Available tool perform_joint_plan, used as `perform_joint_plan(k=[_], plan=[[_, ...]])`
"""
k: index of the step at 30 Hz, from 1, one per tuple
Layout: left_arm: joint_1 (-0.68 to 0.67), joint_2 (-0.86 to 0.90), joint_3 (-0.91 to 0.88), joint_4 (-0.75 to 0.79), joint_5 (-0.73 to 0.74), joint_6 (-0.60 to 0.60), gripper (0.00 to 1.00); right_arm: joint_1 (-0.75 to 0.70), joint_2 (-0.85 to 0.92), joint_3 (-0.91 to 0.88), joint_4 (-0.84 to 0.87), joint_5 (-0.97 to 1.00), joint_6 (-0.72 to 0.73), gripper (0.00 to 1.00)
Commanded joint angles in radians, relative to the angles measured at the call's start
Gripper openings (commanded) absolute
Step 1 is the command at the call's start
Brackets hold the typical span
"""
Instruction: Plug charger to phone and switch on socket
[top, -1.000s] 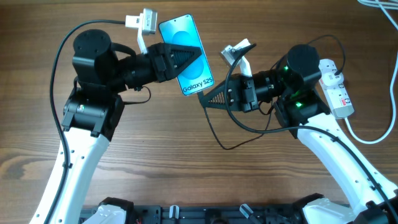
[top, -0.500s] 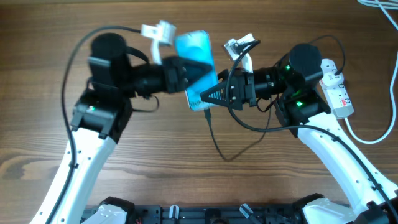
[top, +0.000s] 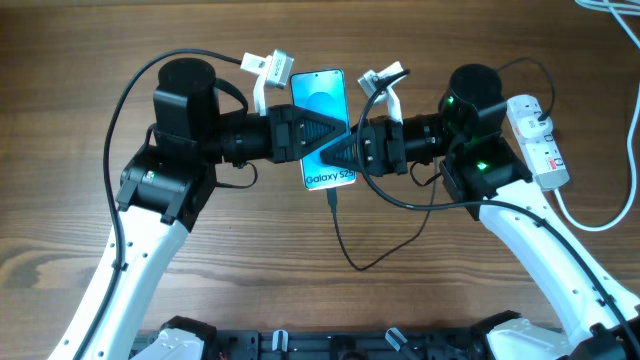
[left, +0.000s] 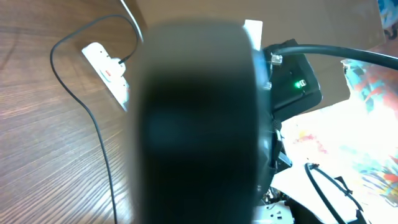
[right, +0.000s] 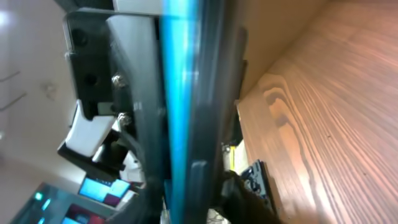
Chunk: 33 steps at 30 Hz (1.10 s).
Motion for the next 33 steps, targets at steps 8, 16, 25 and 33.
perform_joint_plan(k=[8, 16, 25, 33], plan=[[0.005, -0.006, 0.001, 0.01, -0.03, 0.023, 0.11, -0.006, 0.003, 0.02, -0.021, -0.024, -0.023, 0.04], [0.051, -0.006, 0.001, -0.013, -0.123, 0.023, 0.86, -0.007, 0.003, 0.02, -0.081, 0.002, -0.092, 0.04], [0.214, -0.006, 0.001, -0.307, -0.403, 0.128, 1.0, -0.006, 0.003, 0.02, -0.595, 0.393, -0.415, 0.04], [0.219, -0.006, 0.001, -0.483, -0.936, 0.127, 1.0, -0.006, 0.054, 0.016, -0.744, 0.588, -0.493, 0.04]])
